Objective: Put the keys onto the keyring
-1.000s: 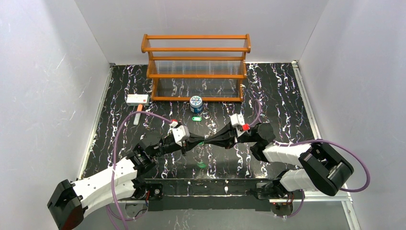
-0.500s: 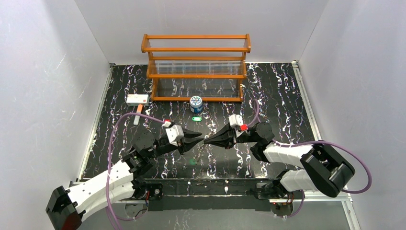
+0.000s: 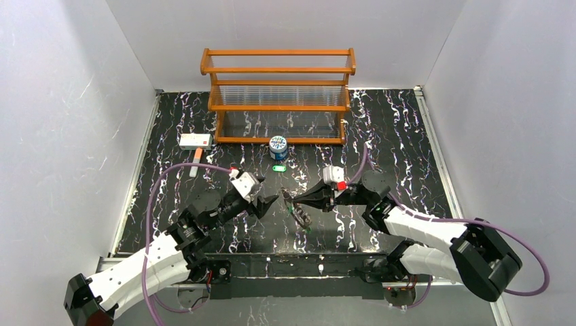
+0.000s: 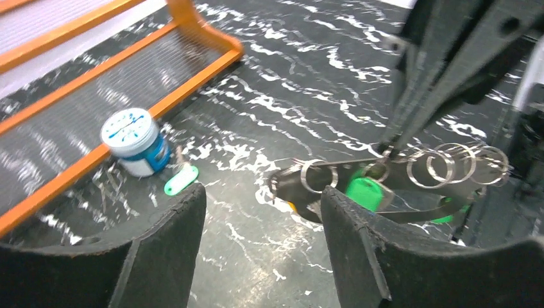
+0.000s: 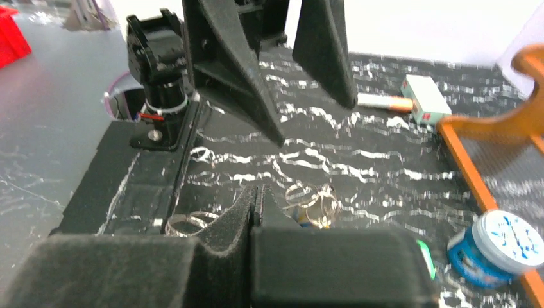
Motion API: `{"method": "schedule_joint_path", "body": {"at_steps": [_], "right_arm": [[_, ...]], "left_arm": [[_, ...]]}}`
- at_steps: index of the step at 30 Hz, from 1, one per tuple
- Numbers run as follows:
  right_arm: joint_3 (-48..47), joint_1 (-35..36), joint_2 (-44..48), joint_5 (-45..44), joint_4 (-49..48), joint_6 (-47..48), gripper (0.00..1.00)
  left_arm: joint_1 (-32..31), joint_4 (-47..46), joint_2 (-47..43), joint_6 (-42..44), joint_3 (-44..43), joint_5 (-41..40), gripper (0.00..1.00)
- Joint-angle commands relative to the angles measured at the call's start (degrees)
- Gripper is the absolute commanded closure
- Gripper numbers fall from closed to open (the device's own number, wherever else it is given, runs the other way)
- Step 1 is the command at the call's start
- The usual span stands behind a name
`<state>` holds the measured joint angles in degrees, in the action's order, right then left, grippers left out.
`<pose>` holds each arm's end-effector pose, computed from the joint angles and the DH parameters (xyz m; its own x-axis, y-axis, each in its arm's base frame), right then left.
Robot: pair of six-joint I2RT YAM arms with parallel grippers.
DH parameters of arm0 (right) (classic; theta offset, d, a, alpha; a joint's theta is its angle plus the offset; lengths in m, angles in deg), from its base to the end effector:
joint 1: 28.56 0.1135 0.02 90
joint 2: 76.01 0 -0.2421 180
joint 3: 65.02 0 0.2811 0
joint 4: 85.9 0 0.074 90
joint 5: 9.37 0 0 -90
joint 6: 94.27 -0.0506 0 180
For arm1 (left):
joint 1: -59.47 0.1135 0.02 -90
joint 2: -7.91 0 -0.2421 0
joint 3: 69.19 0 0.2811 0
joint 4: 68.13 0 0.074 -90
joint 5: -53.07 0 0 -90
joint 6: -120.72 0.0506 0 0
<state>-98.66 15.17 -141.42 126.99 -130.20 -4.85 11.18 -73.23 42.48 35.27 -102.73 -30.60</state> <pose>0.1659 0.2093 0.2093 0.1468 0.1501 -0.9777 -0.9891 0.0088 -0.1471 0.1460 -0.1722 0.2546 0.1117 -0.0069 -0.9937 0.8088 0.5816 0.0869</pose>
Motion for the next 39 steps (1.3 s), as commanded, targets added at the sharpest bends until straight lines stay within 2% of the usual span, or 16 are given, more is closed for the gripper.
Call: {"method": "schedule_joint_path", "body": {"at_steps": [1,4,8,14,21,28,31,36,39], "right_arm": [[-4.3,0.0,4.2,-5.2,18.7,10.0,0.99],[-6.1,0.0,5.8,-8.6,29.1,14.0,0.99],[-7.8,0.0,6.6,-14.2,37.8,16.5,0.99],[-11.1,0.1,2.2,-18.7,42.2,18.2,0.99],[-15.9,2.0,-6.6,-14.9,41.7,17.1,0.99],[-18.2,6.4,-14.1,-14.2,38.3,14.1,0.99],[-19.0,6.7,-16.7,-12.8,36.7,12.5,0.88],[-15.9,6.7,-14.8,-13.6,28.6,8.8,0.47],[-12.9,6.6,-12.1,-17.3,24.3,7.3,0.29]], "left_arm": [[-0.2,4.8,-0.3,-4.1,-3.0,-13.5,0.33],[-0.1,4.6,0.1,-7.8,-2.8,-18.5,0.24],[-0.1,6.9,1.2,-14.6,-3.6,-27.3,0.03],[-0.1,12.2,5.7,-20.8,-7.0,-33.1,0.02],[0.0,15.1,9.7,-26.1,-9.2,-32.3,0.02],[0.0,14.4,9.6,-29.3,-7.9,-31.7,0.02],[0.0,14.3,9.4,-29.7,-7.4,-30.7,0.02],[0.0,15.7,11.3,-31.4,-7.7,-29.8,0.02],[0.1,15.0,13.0,-32.8,-7.0,-28.5,0.02]]}}
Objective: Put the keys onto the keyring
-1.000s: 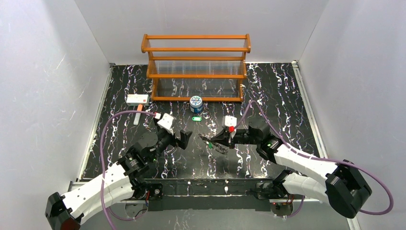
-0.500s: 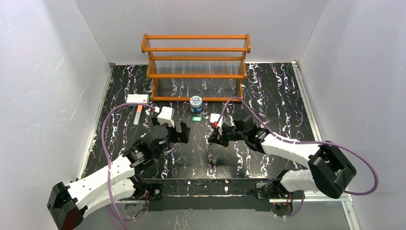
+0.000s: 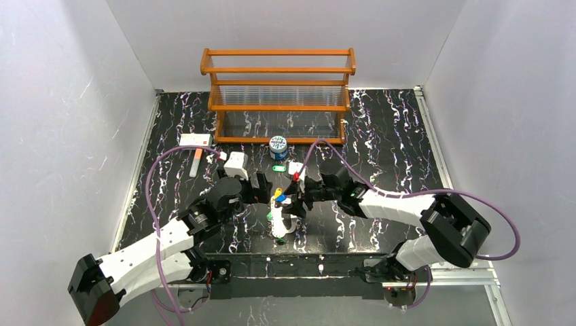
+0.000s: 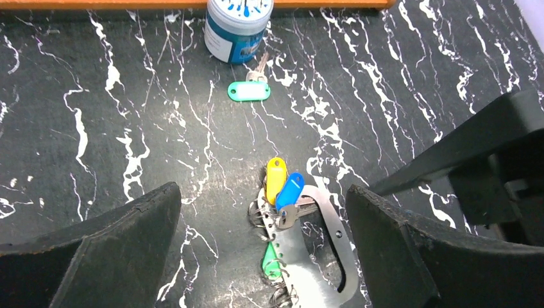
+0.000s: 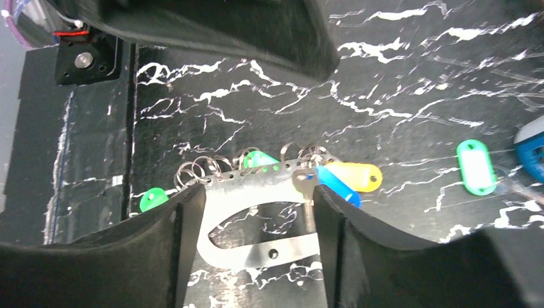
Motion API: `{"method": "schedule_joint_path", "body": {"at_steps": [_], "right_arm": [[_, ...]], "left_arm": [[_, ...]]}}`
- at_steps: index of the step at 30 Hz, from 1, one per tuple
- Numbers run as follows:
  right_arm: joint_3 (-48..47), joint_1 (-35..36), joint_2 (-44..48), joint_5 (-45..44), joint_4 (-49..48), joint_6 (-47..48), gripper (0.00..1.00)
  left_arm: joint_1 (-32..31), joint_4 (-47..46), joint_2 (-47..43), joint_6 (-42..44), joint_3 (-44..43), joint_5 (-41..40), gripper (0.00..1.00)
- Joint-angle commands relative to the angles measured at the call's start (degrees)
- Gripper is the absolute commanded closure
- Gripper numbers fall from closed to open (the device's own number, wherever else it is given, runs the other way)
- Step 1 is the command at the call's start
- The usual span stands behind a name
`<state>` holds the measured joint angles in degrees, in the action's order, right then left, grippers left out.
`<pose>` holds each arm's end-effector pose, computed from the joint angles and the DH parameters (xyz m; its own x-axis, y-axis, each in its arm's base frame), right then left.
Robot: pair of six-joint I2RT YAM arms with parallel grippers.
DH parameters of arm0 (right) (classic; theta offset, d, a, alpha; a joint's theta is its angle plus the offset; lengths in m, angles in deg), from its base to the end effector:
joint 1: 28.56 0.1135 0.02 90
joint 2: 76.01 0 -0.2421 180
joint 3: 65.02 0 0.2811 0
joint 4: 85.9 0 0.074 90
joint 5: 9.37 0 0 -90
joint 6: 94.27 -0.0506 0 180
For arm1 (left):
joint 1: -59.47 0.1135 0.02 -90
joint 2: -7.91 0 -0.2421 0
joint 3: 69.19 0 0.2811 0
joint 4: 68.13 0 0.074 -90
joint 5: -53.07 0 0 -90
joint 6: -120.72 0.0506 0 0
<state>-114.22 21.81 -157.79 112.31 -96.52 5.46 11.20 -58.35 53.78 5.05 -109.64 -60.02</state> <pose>0.1905 0.2717 0.1580 -0.0718 -0.3122 -0.9473 -0.9925 0.1166 0.0368 0.1796 -0.1716 0.2291 -0.3456 -0.2112 -0.9143 0.3161 0.8912 -0.3254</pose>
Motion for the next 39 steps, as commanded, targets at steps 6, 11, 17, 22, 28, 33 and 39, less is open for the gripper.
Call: {"method": "schedule_joint_path", "body": {"at_steps": [6,11,17,22,28,33,39], "right_arm": [[5.9,-2.1,8.4,-13.8,-10.1,-12.6,0.08],[5.0,-4.3,9.1,-25.8,-3.5,-24.3,0.01],[2.5,-6.4,5.0,-24.3,4.5,-31.2,0.01],[-1.8,-7.1,-2.7,-13.8,10.6,-33.8,0.08],[-5.3,-7.0,-7.4,-5.3,11.6,-33.7,0.22],[-9.6,-6.0,-7.3,-10.8,16.2,-30.8,0.26],[-14.6,-4.9,-8.2,-14.0,20.5,-26.9,0.35]], "left_arm": [[0.6,-1.6,6.8,-6.3,0.4,4.7,0.02],[4.2,-2.5,12.4,-9.7,0.4,12.0,0.02],[13.2,-7.4,16.9,-14.1,3.9,27.0,0.14],[16.3,-11.0,16.3,-16.8,7.7,32.7,0.21],[17.7,-8.5,14.3,-17.0,8.9,32.4,0.3],[17.8,-2.3,10.9,-14.6,7.7,24.8,0.36],[17.8,1.8,8.6,-14.9,7.0,15.8,0.42]]}}
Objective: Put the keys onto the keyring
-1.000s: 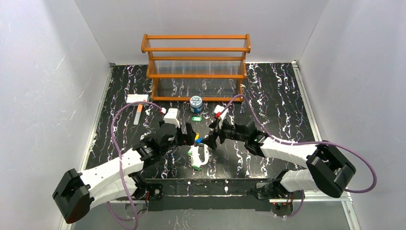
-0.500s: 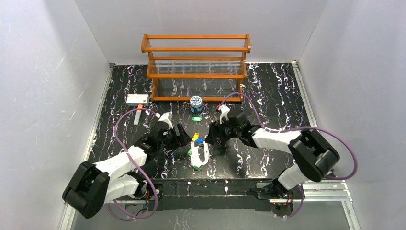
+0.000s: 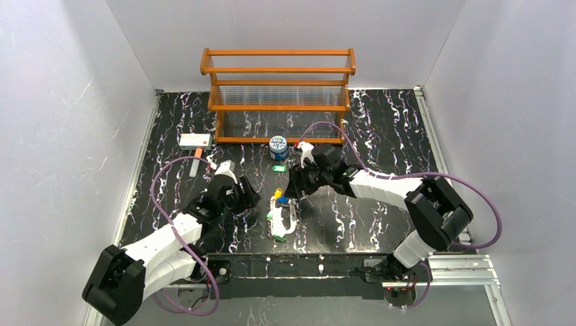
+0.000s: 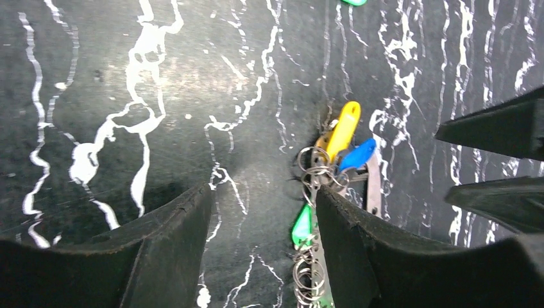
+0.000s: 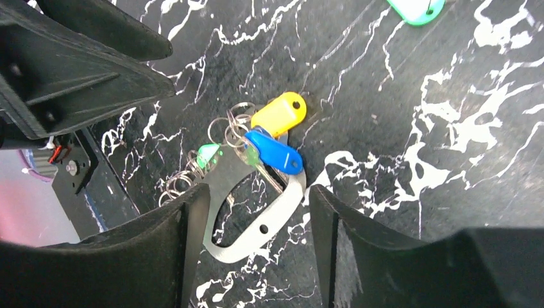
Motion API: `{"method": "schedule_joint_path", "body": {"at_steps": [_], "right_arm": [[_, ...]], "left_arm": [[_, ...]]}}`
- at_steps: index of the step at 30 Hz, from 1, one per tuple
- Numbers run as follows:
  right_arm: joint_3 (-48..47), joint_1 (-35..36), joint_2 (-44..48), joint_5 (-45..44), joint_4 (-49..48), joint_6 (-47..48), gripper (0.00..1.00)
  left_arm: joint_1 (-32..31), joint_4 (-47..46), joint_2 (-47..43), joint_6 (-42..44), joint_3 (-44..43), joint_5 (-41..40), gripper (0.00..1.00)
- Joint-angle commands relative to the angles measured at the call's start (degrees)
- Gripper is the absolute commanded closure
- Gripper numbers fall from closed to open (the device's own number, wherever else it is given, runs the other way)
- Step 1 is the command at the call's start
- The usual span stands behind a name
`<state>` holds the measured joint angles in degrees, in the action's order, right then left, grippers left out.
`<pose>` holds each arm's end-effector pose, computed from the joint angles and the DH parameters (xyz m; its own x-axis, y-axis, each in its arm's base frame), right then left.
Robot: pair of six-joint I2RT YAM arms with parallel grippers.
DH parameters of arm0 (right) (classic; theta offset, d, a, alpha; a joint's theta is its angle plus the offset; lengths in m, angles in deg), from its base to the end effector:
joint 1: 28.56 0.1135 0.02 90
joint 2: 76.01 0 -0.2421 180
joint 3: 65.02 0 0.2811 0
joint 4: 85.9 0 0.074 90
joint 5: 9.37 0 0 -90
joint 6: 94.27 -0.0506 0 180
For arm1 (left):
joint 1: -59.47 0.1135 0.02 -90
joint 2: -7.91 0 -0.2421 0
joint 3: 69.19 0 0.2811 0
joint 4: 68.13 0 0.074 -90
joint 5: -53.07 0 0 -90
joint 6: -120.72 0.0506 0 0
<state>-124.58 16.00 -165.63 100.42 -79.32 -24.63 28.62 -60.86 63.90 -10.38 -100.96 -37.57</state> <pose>0.2440 0.2643 0.1422 -0.6957 -0.2256 -0.6820 -0.6525 0.5955 0.4686 0.2125 -0.1263 0.1338 -0.6696 -0.3657 -0.6464 0.0854 0.8267 -0.5562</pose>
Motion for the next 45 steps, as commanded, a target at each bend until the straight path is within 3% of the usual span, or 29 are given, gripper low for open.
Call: {"method": "schedule_joint_path", "body": {"at_steps": [1,8,14,21,36,37,41,45], "right_arm": [[-5.1,1.3,-1.0,-2.0,4.0,3.4,0.39],[-12.7,9.7,-5.9,-7.9,9.0,7.0,0.48],[-18.6,14.6,-10.2,-15.6,13.6,9.9,0.69],[-21.2,17.6,-13.7,-21.4,16.1,11.1,0.67],[-23.4,19.1,-17.5,-20.3,16.0,11.3,0.61],[-23.5,19.2,-17.7,-20.8,16.0,11.5,0.63],[-23.4,19.3,-17.5,-22.9,16.2,11.8,0.88],[-22.3,19.3,-16.3,-25.4,15.9,12.6,0.94]], "left_arm": [[0.4,4.3,-1.4,0.3,-1.7,-6.4,0.42],[0.4,4.7,-0.1,-1.4,-2.3,-7.4,0.43],[0.4,4.7,-0.5,-1.7,-3.2,-8.9,0.44],[0.4,8.1,-1.4,-0.3,-3.8,-12.1,0.46],[0.4,9.3,-1.2,-0.4,-3.7,-13.1,0.48],[0.4,9.3,-1.2,-0.4,-3.7,-13.0,0.48],[0.4,9.3,-1.2,-0.2,-3.8,-13.0,0.48],[0.4,9.4,-1.4,0.5,-4.0,-13.4,0.48]]}}
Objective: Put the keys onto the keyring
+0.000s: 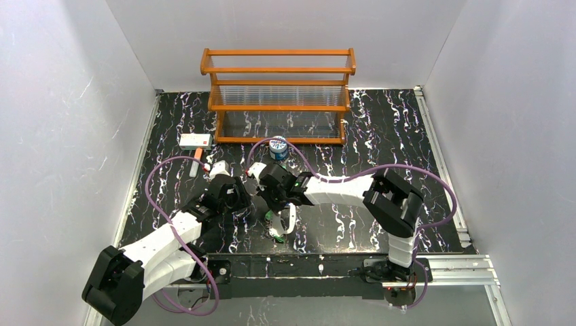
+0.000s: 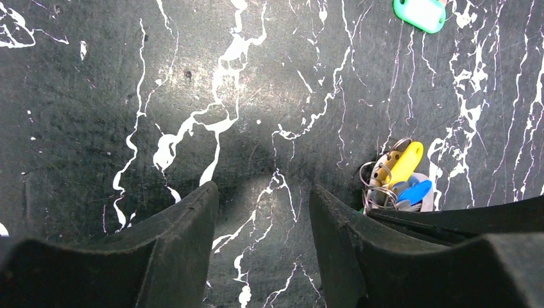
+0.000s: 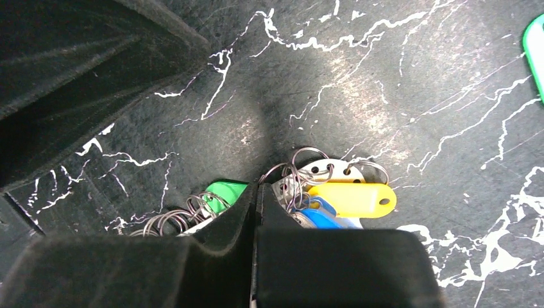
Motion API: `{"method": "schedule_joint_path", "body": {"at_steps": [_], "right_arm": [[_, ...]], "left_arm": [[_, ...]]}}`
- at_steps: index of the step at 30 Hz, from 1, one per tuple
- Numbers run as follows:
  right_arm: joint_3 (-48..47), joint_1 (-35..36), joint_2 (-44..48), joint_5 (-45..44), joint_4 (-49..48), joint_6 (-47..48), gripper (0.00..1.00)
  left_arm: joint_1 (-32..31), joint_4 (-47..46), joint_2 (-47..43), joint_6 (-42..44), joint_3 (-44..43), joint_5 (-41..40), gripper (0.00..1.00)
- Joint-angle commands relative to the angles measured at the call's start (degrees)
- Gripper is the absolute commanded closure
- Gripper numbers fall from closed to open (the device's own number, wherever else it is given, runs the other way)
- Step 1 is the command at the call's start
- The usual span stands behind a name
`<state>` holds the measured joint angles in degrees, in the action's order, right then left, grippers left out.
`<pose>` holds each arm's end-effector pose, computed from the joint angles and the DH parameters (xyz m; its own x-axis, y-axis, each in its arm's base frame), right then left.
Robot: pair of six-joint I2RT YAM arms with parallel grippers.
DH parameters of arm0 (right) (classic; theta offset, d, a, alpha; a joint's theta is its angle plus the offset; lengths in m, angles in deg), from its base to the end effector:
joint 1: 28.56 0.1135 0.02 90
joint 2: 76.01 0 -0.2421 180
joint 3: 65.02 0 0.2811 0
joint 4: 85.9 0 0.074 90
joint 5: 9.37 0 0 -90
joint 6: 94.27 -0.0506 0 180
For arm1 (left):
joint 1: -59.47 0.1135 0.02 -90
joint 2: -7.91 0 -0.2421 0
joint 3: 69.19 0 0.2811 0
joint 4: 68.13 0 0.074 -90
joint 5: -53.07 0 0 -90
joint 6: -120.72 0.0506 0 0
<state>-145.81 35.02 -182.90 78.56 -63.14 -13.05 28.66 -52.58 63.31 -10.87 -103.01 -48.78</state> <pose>0.1906 0.3796 0.1277 -0.4662 -0.5954 -0.6543 -0.8229 0.5634 0.0735 0.2135 -0.1152 0.1348 -0.6272 -0.3824 -0.6786 -0.0744 0.8966 -0.4365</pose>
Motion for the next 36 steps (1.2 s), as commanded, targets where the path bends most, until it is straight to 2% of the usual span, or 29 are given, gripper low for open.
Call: {"method": "schedule_joint_path", "body": {"at_steps": [1,6,15,18,23,26,32,34,36], "right_arm": [[-0.8,0.3,1.3,-3.6,-0.2,1.2,0.95],[2.8,0.2,4.9,0.0,-2.8,4.1,0.99],[10.0,-1.4,9.3,16.1,-5.8,13.6,0.99],[13.7,-4.8,11.8,23.7,-9.4,11.7,0.99],[18.4,-15.6,12.5,37.5,-14.0,4.3,0.97],[16.9,-18.4,10.7,38.6,-10.8,3.8,0.94],[15.4,-18.6,10.9,37.9,-7.8,3.6,0.88],[15.3,-18.5,12.0,37.3,-7.5,3.7,0.84],[15.2,-18.2,13.2,35.6,-6.8,3.9,0.76]], "left_arm": [[0.3,1.2,-0.9,1.2,-2.0,-2.1,0.48],[0.3,1.1,-1.6,1.9,-1.9,-2.4,0.49],[0.3,-0.8,-3.8,3.2,-1.0,-1.2,0.49],[0.3,-2.2,-4.2,3.1,-0.4,-0.5,0.5],[0.3,-3.0,-4.2,2.6,0.1,0.3,0.5],[0.3,-4.3,-4.0,2.6,0.4,0.6,0.51],[0.3,-5.9,-3.5,2.8,0.5,1.6,0.51],[0.3,-6.6,-3.3,2.7,0.8,1.9,0.51],[0.3,-7.6,-3.3,2.7,1.3,2.4,0.51]]}}
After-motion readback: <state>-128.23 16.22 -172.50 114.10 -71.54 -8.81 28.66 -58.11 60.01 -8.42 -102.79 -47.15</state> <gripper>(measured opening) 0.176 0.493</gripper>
